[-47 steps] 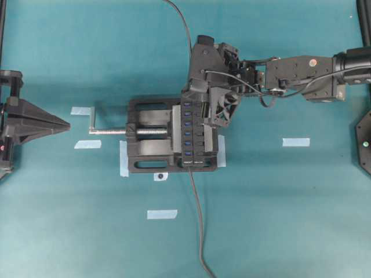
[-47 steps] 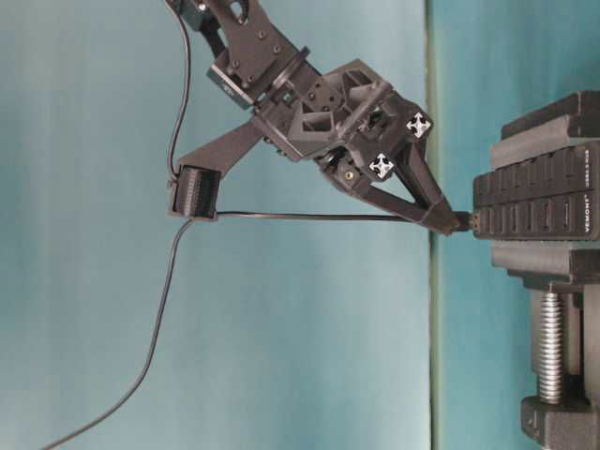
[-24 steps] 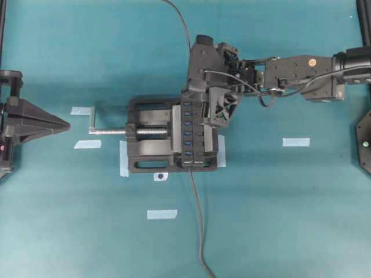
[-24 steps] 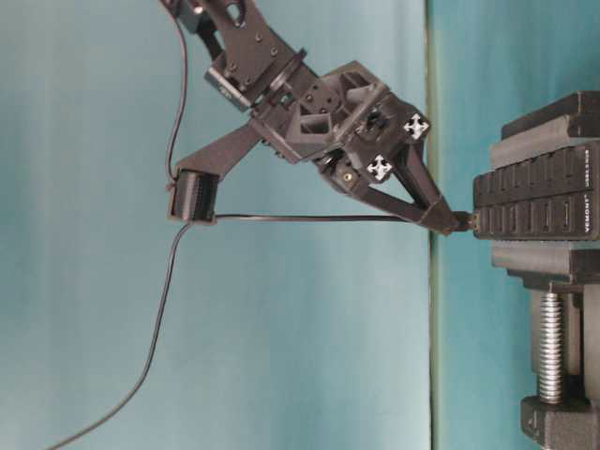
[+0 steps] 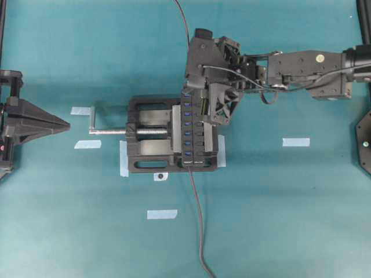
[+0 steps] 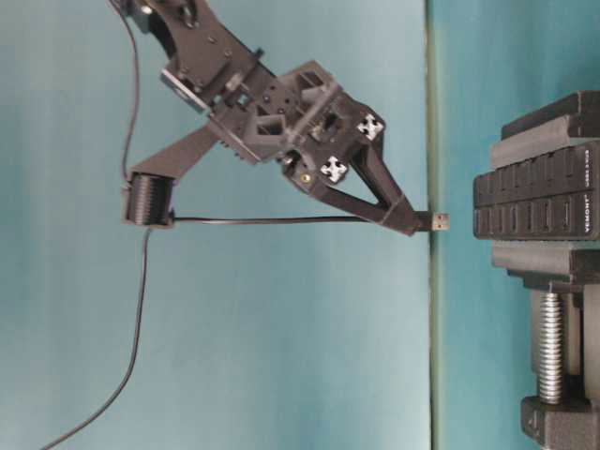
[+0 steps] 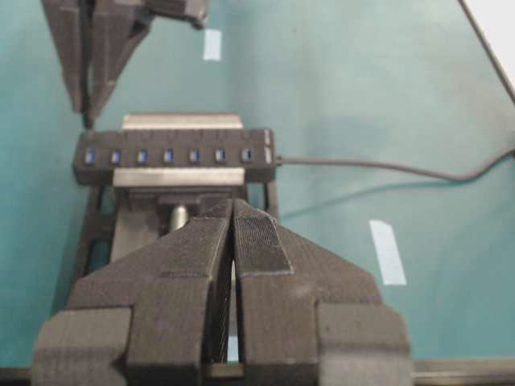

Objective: Insert the USB into the center port of the fixed hub
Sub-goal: 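Carry the plug left and align it over the hub's center port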

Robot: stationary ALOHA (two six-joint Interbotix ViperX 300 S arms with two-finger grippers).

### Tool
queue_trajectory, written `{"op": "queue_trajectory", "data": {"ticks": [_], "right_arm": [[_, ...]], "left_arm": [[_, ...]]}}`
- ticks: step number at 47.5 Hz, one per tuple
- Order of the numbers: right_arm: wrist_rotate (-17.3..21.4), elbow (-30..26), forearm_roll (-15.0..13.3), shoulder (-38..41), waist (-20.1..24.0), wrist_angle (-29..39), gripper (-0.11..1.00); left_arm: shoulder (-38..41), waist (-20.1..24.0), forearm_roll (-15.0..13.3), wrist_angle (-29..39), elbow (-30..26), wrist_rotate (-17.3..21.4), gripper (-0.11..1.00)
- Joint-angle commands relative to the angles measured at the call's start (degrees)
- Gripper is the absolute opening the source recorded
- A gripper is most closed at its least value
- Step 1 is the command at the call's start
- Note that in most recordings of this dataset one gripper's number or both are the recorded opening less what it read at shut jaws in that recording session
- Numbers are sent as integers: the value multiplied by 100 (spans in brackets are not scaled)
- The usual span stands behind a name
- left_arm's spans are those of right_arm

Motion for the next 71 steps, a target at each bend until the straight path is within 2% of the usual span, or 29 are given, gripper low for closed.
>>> {"op": "queue_trajectory", "data": {"ticks": [1,13,25,40,71], "right_arm": [[18,-176,53,-264,97,44,8],[35,-237,202,-466,272,202,8],[299,-237,202,-483,422,211,8],[316,-246,202,-439,598,246,8],[316,-255,202,-114,659,281,8]], "left_arm": [[18,0,0,-26,-114,-9,0],[26,0,0,-26,-123,-18,0],[26,0,0,-26,-114,-18,0],[18,0,0,-26,-105,-18,0],[26,0,9,-26,-114,-149,0]]}}
